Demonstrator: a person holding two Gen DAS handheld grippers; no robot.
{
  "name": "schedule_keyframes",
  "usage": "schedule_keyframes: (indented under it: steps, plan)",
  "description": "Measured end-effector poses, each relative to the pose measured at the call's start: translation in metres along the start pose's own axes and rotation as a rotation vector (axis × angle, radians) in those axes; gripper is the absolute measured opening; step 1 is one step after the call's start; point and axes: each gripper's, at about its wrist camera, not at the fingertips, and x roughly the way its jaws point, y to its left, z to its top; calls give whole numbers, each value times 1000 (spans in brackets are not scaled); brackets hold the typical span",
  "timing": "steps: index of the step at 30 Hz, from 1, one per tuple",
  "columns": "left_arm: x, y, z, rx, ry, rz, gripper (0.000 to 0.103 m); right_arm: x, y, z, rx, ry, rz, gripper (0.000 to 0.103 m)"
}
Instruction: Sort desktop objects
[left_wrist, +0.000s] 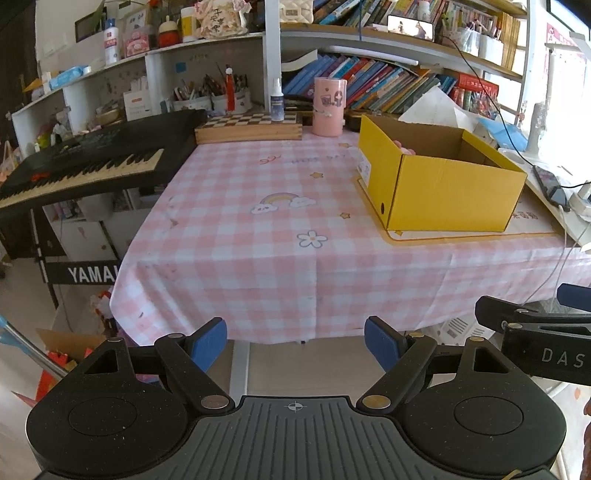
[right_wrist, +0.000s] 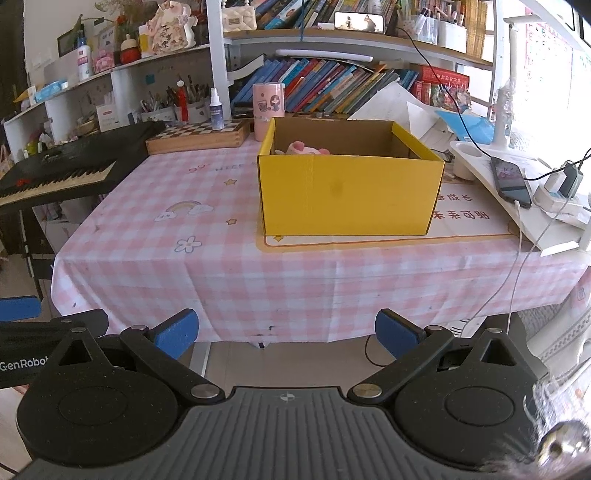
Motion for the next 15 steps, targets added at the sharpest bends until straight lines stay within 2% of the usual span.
schedule_keyframes:
  steps: [15]
  plan:
    - [1, 3, 5, -15, -14, -14, 84, 3, 4, 5, -18, -2, 2, 103]
